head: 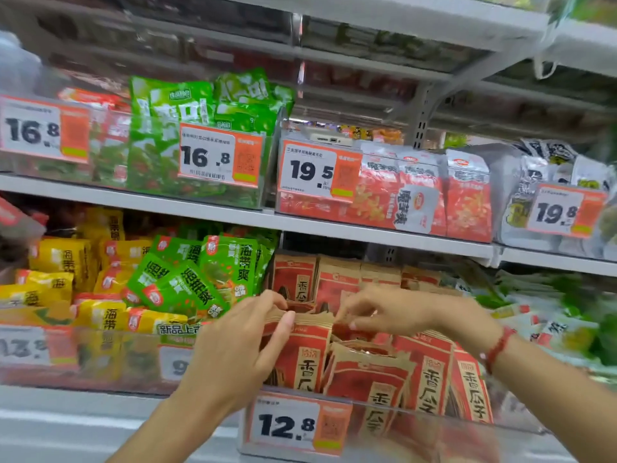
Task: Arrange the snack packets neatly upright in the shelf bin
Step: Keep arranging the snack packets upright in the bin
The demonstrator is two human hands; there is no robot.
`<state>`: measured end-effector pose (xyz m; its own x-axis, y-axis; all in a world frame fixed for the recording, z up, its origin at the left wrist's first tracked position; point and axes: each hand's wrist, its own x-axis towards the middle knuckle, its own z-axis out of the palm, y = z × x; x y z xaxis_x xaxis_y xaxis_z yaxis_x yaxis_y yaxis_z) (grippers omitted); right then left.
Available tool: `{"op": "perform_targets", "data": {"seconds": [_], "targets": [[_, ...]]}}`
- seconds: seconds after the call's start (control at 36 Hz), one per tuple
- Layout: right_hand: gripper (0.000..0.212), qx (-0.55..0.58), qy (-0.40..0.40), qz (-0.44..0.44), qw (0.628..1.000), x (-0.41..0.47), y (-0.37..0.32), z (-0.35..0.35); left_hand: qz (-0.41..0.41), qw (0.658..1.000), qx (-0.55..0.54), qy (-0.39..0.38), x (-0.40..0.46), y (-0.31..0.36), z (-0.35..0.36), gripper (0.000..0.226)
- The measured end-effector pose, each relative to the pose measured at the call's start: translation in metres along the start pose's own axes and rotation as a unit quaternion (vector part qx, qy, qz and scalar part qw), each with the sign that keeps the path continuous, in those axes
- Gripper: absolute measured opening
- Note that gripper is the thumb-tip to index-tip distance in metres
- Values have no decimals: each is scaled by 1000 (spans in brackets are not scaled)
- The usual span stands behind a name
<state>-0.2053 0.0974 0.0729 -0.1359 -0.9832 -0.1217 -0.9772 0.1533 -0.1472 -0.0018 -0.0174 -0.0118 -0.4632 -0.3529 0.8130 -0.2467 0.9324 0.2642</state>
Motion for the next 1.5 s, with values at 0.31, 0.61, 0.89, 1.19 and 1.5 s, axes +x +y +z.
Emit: {"op": "perform_targets", "data": {"seconds": [0.31,0.61,0.89,1.19,1.5], "targets": [[30,175,-6,13,984,-16,-4,0,9,998,-25,48,6,-15,-13,59],[57,-115,127,148,974,43,17,7,-145,980,12,-137,19,-15,-15,38],[46,-87,213,134,964,40,13,12,-152,978,7,-139,18,-17,-15,39],[16,-163,224,27,960,20,-4,6,-200,961,-23,-189,23,-15,-20,38],[29,-215,467,-73,854,-52,-22,-10,-199,966,42,-157,23,21,-54,27]]}}
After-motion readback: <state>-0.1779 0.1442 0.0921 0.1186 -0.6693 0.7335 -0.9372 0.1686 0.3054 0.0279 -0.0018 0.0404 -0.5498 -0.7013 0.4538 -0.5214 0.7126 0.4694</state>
